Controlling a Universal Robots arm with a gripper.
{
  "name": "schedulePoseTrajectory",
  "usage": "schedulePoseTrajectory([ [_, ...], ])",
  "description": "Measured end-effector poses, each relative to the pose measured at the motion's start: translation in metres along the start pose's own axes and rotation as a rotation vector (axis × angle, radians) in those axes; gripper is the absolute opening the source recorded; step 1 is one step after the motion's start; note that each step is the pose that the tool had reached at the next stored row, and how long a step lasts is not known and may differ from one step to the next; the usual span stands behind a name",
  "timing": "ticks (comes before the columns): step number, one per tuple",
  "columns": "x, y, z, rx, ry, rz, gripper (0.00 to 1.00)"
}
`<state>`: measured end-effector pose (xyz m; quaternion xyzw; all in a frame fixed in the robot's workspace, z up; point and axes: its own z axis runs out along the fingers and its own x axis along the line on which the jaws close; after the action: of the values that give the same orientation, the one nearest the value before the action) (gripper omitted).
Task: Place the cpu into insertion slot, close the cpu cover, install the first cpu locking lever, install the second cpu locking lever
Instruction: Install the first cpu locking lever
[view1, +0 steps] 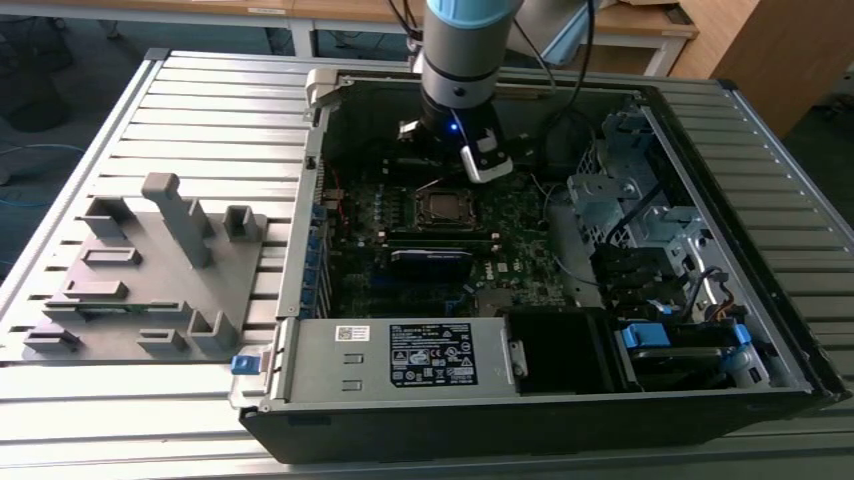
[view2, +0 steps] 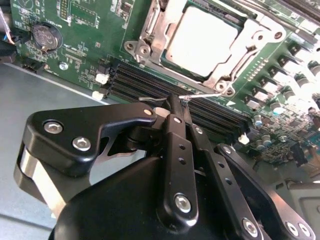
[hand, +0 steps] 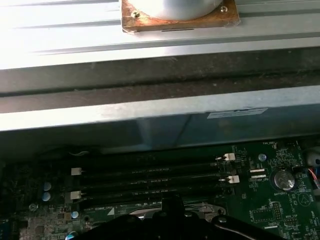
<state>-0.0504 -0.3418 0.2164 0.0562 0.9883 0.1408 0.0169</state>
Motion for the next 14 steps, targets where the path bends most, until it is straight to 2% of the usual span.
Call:
schedulePoseTrajectory([
  [5, -0.0007, -0.0003, 0.0014, 0.0045, -0.0009, 0.001, 0.1],
  [11, -0.0006, -0.0005, 0.0025, 0.0094, -0.0066, 0.016, 0.1],
  [12, -0.0006, -0.0005, 0.0027, 0.0089, -0.0086, 0.016, 0.1],
  [14, -0.0005, -0.0006, 0.0035, 0.0078, -0.0181, 0.014, 0.1],
])
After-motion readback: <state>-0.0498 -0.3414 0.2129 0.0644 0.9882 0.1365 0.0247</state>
